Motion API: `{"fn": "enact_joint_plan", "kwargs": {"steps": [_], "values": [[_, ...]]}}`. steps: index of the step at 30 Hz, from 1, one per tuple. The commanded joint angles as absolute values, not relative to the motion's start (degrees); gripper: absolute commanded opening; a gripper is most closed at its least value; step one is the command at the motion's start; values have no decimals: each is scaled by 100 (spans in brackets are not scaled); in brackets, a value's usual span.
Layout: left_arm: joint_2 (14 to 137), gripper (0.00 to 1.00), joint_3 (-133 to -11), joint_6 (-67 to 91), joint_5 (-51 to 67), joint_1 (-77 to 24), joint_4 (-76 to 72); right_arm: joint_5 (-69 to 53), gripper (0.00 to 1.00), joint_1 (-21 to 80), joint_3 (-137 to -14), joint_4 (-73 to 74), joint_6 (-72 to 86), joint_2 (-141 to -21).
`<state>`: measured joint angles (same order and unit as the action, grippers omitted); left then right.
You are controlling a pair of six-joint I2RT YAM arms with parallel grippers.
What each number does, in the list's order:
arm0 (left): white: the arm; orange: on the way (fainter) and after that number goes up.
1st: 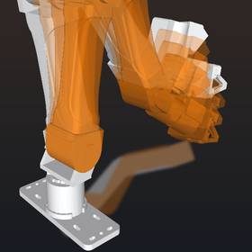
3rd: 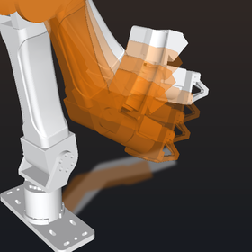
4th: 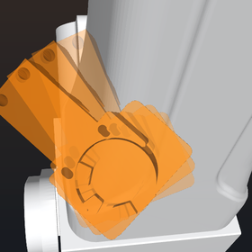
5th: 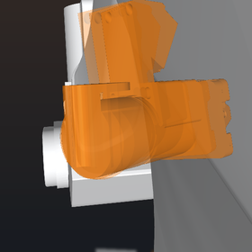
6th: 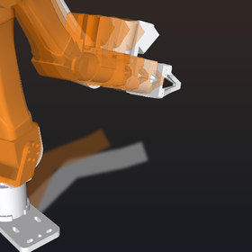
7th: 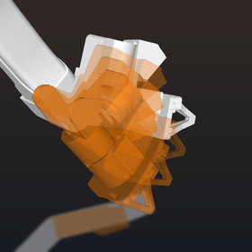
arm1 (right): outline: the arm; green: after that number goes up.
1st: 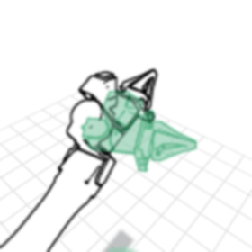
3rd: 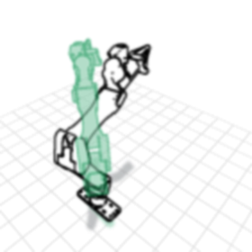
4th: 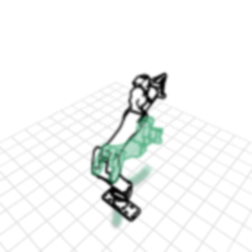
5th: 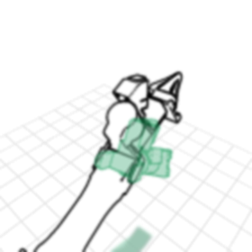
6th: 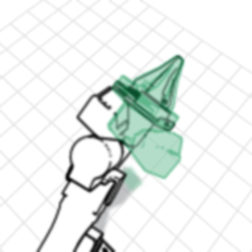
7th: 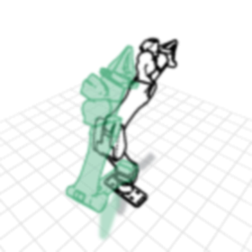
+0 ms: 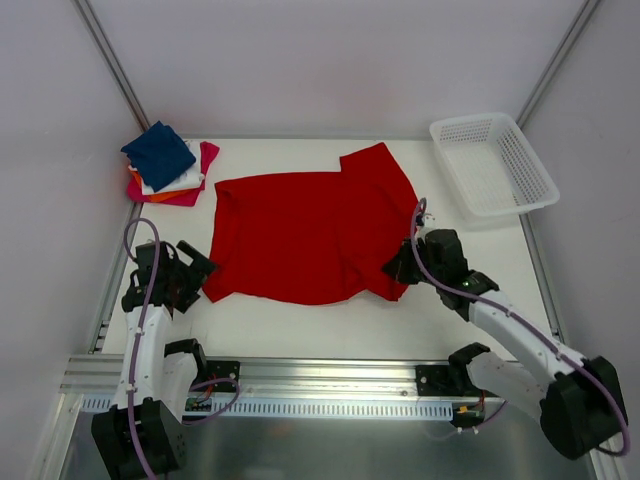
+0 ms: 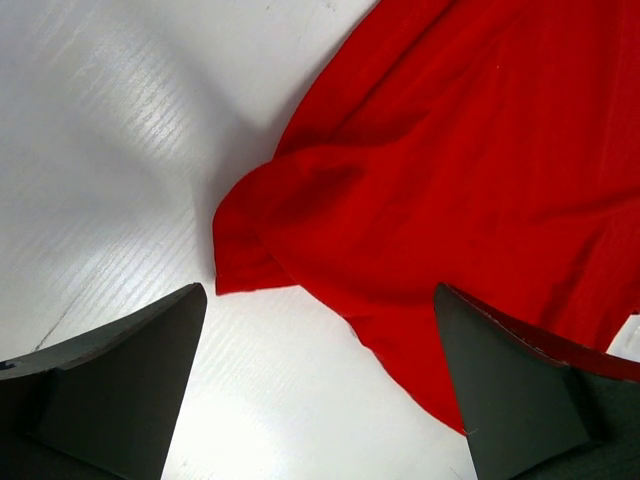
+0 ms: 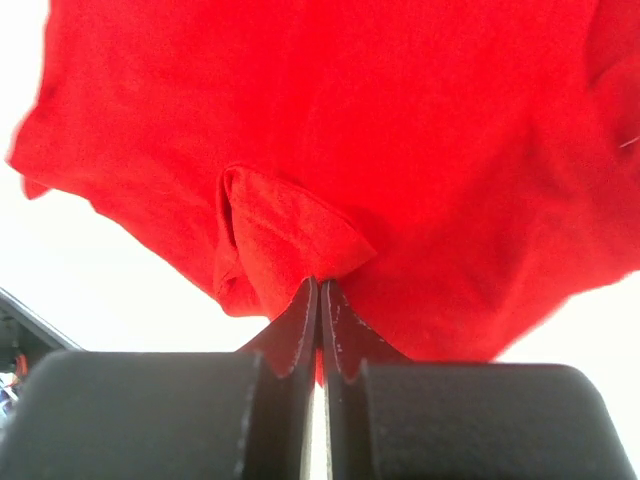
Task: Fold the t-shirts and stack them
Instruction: Flatten the tshirt out
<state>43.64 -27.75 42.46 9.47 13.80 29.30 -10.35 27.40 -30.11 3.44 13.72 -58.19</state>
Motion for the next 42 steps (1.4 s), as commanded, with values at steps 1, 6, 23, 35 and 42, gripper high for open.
{"fn": "enact_joint_plan", "kwargs": {"steps": [1, 6, 23, 35, 42], "values": [[4289, 99, -2690, 4140, 1081, 1336, 2830, -756, 0, 2777, -3155, 1122, 1160, -4759], [4280, 99, -2689, 4140, 1125, 1336, 2795, -896, 0, 2777, -3147, 1801, 1099, -4000], [4377, 99, -2575, 4140, 1310, 1327, 2593, -817, 6, 2777, -2856, 2532, 1213, -3120], [4439, 99, -2531, 4149, 1380, 1336, 2505, -844, 17, 2777, -2856, 2452, 1213, -3234], [4421, 99, -2496, 4157, 1406, 1336, 2487, -861, 13, 2777, -2839, 2400, 1204, -3252]]}}
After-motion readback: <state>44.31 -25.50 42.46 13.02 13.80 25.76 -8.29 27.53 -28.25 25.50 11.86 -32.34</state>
